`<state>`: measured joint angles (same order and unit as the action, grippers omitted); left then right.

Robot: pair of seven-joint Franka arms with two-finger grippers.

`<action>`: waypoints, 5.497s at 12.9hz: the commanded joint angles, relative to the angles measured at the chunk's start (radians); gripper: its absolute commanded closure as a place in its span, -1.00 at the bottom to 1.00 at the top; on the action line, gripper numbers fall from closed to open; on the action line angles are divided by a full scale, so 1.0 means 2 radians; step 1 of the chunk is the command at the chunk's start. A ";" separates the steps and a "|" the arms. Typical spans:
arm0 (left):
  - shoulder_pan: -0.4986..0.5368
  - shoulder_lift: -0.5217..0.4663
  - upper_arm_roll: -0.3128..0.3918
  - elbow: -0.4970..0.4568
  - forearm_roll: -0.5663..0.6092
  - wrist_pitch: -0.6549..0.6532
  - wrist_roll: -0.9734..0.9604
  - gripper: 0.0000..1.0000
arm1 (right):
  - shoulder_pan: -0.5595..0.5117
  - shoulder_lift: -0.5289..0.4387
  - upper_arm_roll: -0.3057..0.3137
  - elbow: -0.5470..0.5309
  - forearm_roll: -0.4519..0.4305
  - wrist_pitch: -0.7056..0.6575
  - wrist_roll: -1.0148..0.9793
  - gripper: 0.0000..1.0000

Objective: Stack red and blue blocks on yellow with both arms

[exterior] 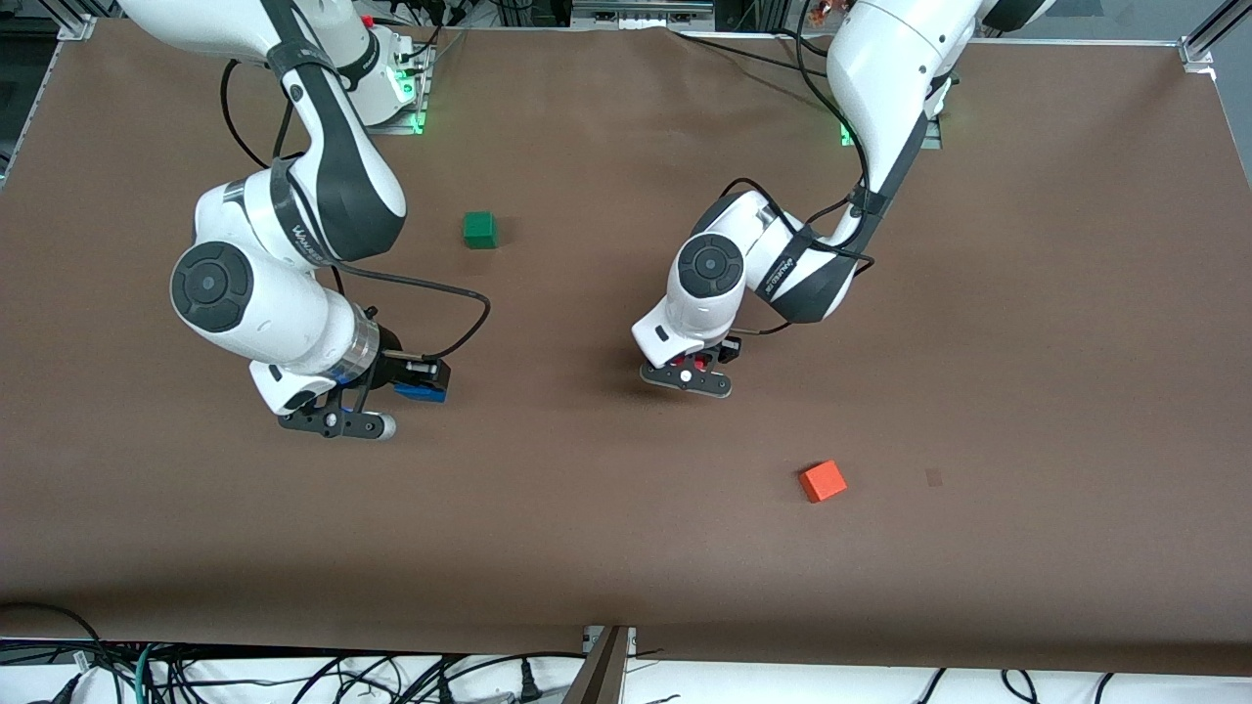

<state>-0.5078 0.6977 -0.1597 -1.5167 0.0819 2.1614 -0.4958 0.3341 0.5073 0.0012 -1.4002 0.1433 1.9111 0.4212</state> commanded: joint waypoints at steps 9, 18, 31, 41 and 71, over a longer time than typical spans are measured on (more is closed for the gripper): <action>0.060 -0.066 0.005 0.082 0.004 -0.151 -0.010 -1.00 | 0.049 0.029 0.002 0.053 0.007 -0.003 0.134 0.28; 0.284 -0.159 0.003 0.087 -0.026 -0.195 0.230 -1.00 | 0.196 0.132 -0.002 0.152 -0.026 0.106 0.419 0.25; 0.336 -0.231 0.037 0.034 -0.062 -0.280 0.276 -1.00 | 0.252 0.186 -0.005 0.160 -0.083 0.161 0.474 0.05; 0.333 -0.230 0.034 0.037 -0.060 -0.279 0.275 -1.00 | 0.256 0.198 -0.005 0.159 -0.097 0.189 0.490 -0.53; 0.334 -0.230 0.035 0.037 -0.060 -0.279 0.278 -1.00 | -0.069 -0.235 -0.017 -0.141 -0.041 -0.083 -0.103 -1.00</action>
<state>0.1623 0.2473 -0.0969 -1.4384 -0.0219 1.6009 0.0587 0.2040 0.0351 -0.0444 -1.6728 0.0791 1.7207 0.2310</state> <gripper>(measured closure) 0.000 0.000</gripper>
